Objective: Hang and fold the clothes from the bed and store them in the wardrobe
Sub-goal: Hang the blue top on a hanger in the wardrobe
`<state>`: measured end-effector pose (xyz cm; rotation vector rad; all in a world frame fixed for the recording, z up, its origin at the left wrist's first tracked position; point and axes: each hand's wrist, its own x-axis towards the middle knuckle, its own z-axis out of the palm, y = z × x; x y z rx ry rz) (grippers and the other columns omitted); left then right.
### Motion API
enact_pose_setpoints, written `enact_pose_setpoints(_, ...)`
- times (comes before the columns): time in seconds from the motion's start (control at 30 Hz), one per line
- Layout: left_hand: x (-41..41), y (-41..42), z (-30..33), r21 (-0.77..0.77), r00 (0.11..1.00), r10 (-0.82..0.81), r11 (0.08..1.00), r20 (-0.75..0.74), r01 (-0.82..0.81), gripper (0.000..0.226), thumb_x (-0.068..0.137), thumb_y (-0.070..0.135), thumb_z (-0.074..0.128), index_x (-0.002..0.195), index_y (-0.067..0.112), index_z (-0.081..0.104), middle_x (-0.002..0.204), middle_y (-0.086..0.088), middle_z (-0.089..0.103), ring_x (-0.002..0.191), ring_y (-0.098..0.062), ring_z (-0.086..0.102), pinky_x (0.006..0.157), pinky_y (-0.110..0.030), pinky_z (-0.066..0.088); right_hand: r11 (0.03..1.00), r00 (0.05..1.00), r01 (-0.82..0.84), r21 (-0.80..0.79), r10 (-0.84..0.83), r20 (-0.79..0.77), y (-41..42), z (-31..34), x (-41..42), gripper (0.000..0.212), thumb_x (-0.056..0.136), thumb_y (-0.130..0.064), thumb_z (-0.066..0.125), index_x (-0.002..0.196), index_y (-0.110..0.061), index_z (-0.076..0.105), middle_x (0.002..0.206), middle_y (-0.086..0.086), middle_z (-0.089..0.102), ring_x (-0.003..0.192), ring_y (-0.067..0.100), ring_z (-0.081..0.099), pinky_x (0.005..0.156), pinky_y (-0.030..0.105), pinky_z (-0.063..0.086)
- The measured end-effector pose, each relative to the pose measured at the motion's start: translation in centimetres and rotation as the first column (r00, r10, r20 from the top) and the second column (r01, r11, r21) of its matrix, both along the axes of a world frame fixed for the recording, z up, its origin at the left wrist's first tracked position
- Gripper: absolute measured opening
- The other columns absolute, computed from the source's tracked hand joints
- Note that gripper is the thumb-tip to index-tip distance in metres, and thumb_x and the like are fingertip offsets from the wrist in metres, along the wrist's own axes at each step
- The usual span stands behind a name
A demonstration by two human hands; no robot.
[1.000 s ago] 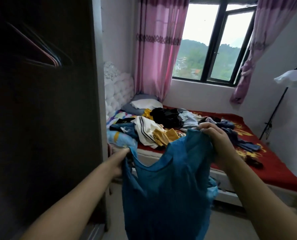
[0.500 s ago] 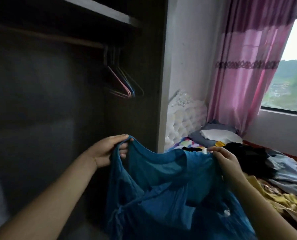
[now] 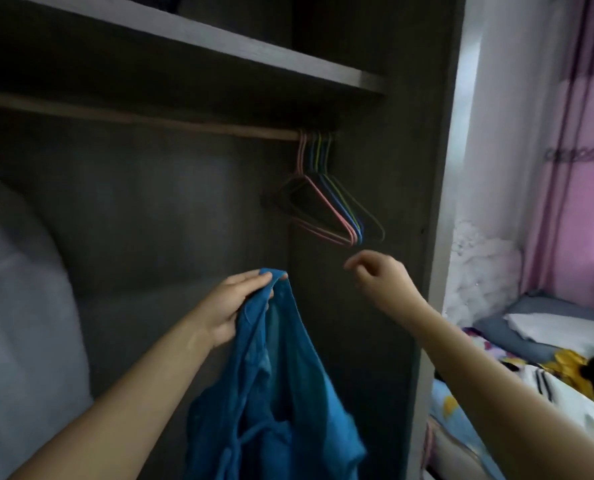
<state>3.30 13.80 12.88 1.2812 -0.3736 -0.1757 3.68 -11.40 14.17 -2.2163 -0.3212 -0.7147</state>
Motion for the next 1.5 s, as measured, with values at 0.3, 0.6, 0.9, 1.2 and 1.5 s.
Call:
enact_pose_setpoints(0.3, 7.0, 3.3, 3.2, 0.001, 0.996, -0.084, 0.996, 0.0, 0.084, 0.021, 0.095, 0.01, 0.053, 0.091, 0.005, 0.073, 0.066, -0.005, 0.068, 0.056, -0.011, 0.066, 0.05, -0.019, 0.052, 0.813, 0.902, 0.432, -0.391, -0.382, 0.202, 4.1, 9.3, 12.3, 0.031, 0.092, -0.022, 0.056, 0.122, -0.017, 0.051, 0.111, 0.007, 0.047, 0.097, 0.025, 0.05, 0.073, 0.037, 0.047)
enact_pose_setpoints(0.6, 10.9, 6.2, 4.2, -0.016, 1.0, -0.007, 1.0, -0.002, 0.007, 0.026, 0.093, 0.013, 0.055, 0.082, 0.01, 0.079, 0.063, -0.002, 0.066, 0.055, -0.01, 0.064, 0.051, -0.019, 0.052, 0.705, 0.847, 0.53, -0.471, -0.458, 0.268, 4.5, 9.0, 17.0, 0.018, 0.096, -0.021, 0.048, 0.109, -0.01, 0.056, 0.106, 0.011, 0.055, 0.089, 0.03, 0.057, 0.065, 0.034, 0.039)
enact_pose_setpoints(0.9, 11.7, 7.4, 3.5, -0.034, 0.997, 0.063, 0.997, -0.042, -0.064, 0.022, 0.093, 0.015, 0.057, 0.09, 0.008, 0.077, 0.077, -0.005, 0.058, 0.069, -0.015, 0.056, 0.06, -0.021, 0.054, 0.663, 0.856, 0.513, -0.546, -0.444, 0.265, 6.6, 10.0, 18.2, 0.02, 0.097, -0.024, 0.048, 0.111, -0.011, 0.052, 0.096, 0.009, 0.062, 0.088, 0.032, 0.061, 0.066, 0.036, 0.046)
enact_pose_setpoints(1.2, 11.2, 7.9, 4.0, -0.017, 0.992, 0.111, 0.994, -0.055, -0.112, 0.02, 0.094, 0.013, 0.054, 0.097, 0.006, 0.073, 0.077, -0.006, 0.059, 0.068, -0.014, 0.056, 0.058, -0.021, 0.053, 0.846, 0.871, 0.463, -0.264, -0.378, 0.315, 8.3, 9.8, 16.9, 0.016, 0.098, -0.019, 0.039, 0.104, -0.007, 0.047, 0.098, 0.018, 0.064, 0.089, 0.039, 0.061, 0.069, 0.041, 0.044)
enact_pose_setpoints(1.5, 9.2, 6.9, 2.6, 0.01, 0.968, 0.1, 0.995, -0.232, -0.1, 0.031, 0.096, 0.014, 0.052, 0.077, 0.008, 0.076, 0.057, -0.003, 0.065, 0.045, -0.011, 0.061, 0.042, -0.019, 0.049, 0.74, 0.977, -0.176, 0.649, 0.213, 0.022, 9.0, -1.5, 9.4, 0.021, 0.097, -0.026, 0.052, 0.113, -0.012, 0.053, 0.058, -0.004, 0.049, 0.045, 0.006, 0.044, 0.04, 0.021, 0.035)
